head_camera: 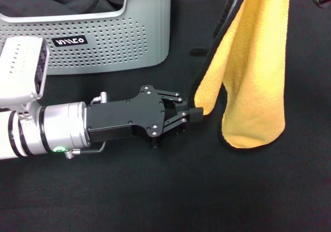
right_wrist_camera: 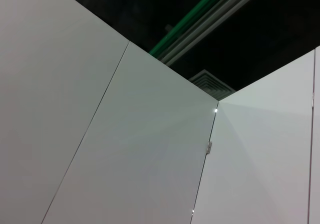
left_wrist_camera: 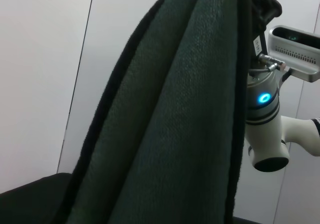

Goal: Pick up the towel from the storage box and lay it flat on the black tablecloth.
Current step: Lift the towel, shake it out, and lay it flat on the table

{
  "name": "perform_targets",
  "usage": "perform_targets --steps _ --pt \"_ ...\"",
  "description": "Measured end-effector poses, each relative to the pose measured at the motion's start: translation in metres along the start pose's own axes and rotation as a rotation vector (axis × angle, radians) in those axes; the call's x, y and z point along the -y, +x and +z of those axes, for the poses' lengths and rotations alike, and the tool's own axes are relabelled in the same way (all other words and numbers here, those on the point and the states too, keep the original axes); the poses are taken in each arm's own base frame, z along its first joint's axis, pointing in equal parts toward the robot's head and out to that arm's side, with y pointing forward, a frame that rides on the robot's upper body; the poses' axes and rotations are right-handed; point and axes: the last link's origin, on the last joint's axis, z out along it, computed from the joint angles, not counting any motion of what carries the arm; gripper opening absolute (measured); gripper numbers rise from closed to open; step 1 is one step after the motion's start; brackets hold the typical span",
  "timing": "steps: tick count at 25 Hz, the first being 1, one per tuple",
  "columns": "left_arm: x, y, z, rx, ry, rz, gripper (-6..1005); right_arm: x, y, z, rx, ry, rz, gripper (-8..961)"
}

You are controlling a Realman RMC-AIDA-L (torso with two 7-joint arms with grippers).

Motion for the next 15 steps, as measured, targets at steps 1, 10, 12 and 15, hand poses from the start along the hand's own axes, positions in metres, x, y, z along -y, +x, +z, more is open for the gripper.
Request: perform_targets --steps 1,10,12,15 --pt "-0.0002 -0.0002 0.0007 0.000 -0.002 0.000 152 0.0000 0.0000 0.0001 0.000 0.000 0.000 76" --pt "-0.0018 -0.0043 0.0037 0.025 -0.020 -0.004 132 -0.0015 -0.0002 -0.0023 0.004 -0.002 0.003 83" --pt "-0.0023 -0.0052 0.0053 0.038 -0.031 -0.003 121 -0.0018 0.0002 -0.0042 0.000 0.003 0.005 84" --pt "-0.0013 -0.0043 0.0049 0.023 -0.016 -0.009 106 -0.0023 0.0012 -0.0078 -0.008 0.013 0.010 87"
